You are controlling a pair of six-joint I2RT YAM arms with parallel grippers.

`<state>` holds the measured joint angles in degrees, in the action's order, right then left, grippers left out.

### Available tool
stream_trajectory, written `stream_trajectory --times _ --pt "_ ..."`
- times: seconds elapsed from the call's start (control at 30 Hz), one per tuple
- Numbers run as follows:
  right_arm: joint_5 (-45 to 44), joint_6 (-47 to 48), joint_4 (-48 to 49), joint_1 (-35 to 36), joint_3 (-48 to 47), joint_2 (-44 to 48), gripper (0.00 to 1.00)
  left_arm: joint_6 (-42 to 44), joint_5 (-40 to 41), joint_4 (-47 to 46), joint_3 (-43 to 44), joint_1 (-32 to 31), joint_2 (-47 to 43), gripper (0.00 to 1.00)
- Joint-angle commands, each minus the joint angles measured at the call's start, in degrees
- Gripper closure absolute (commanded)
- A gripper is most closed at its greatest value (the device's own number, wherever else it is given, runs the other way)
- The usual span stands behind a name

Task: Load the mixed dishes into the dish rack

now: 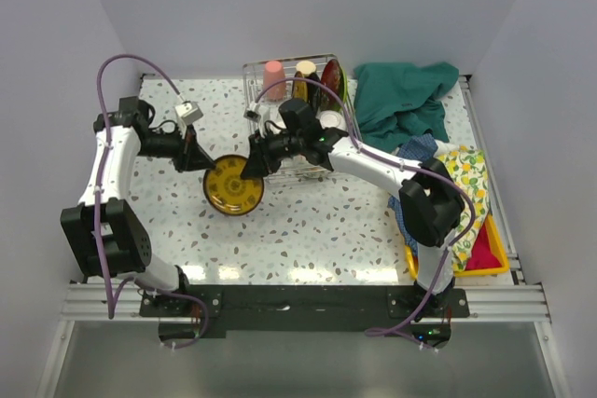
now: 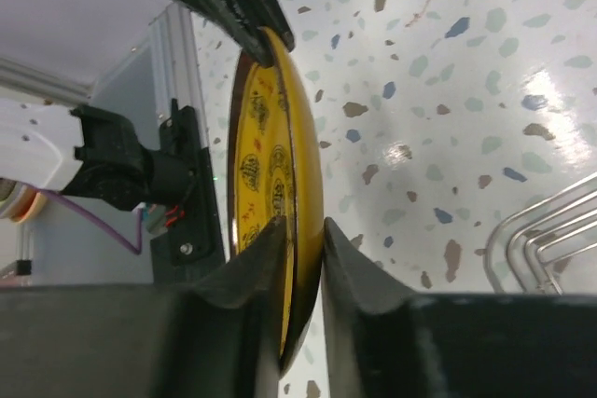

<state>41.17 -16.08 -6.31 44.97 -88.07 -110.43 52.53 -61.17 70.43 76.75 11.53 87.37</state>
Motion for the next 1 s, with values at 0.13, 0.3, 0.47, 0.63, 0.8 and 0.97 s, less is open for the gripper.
stream_trajectory --times 0.13,0.3,0.47,0.63,0.8,0.97 --pt "-3.45 0.16 -1.51 -0.23 -4.91 2.15 1.0 -27.45 4.46 -29.52 -2.83 -0.46 -6.85 0.56" --pt "-18.52 4.9 -7.49 -1.11 -8.25 4.43 1.0 -52.07 19.93 -56.5 -6.09 -0.54 -17.4 0.13" --pt "-30.58 5.27 -8.37 -3.92 -14.05 4.52 1.0 -56.76 28.54 -57.08 -4.33 -0.45 -18.03 0.0" --pt "-54.92 7.89 -8.02 -5.24 -19.41 2.95 1.0 -56.66 30.67 -55.32 -8.01 -0.46 -18.55 0.0" --pt "-60.75 12.03 -8.11 -7.09 -21.87 0.92 1.0 -57.28 30.05 -55.76 -10.92 -0.28 -20.4 0.0" --pt "-69.35 12.12 -6.27 -8.67 -22.67 -1.01 1.0 -57.28 29.88 -55.67 -12.24 0.51 -20.75 0.0"
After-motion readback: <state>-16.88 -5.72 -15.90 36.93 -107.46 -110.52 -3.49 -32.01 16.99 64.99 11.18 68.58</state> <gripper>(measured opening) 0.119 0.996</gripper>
